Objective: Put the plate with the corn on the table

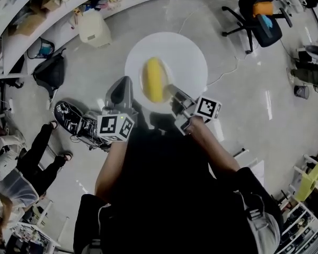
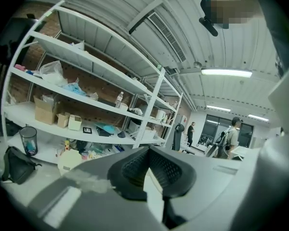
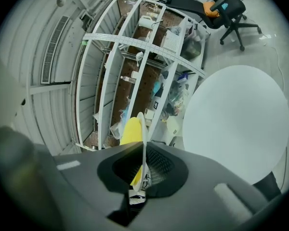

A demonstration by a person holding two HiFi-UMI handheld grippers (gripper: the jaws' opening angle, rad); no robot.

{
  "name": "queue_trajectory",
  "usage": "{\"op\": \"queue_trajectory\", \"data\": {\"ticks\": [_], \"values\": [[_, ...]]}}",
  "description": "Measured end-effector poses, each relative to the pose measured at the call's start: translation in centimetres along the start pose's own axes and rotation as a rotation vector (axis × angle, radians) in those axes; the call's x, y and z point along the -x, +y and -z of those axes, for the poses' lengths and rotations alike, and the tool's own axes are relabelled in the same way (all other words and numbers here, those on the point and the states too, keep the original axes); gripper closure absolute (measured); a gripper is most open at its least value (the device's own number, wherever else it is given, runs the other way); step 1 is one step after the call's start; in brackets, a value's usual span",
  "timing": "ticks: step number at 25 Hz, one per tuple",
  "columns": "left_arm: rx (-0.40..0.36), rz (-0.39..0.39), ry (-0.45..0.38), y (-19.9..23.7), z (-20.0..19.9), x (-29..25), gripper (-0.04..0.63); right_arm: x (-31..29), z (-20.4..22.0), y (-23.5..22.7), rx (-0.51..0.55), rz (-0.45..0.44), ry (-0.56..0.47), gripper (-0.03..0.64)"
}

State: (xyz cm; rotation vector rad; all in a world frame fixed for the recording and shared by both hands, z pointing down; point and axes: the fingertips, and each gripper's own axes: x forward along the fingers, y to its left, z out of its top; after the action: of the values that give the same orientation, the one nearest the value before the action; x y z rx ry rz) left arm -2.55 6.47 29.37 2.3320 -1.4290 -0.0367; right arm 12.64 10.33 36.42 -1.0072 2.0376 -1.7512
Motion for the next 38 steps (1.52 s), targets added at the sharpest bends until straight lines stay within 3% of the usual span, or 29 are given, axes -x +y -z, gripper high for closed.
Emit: {"op": "queue_trajectory", "data": {"ticks": [15,38], "values": [[0.027,0.022,0.04,5.3,1.7,-2.3,0.592,-4.2,-0.7,-2.1,0.01,0.025,-0.032,0.592],[0.076,-0.014,0.096,10.8,5.4,-5.8,0.594,-9.5,-0.2,-6.9,-0.019,0.056,0.02,0.592]]}}
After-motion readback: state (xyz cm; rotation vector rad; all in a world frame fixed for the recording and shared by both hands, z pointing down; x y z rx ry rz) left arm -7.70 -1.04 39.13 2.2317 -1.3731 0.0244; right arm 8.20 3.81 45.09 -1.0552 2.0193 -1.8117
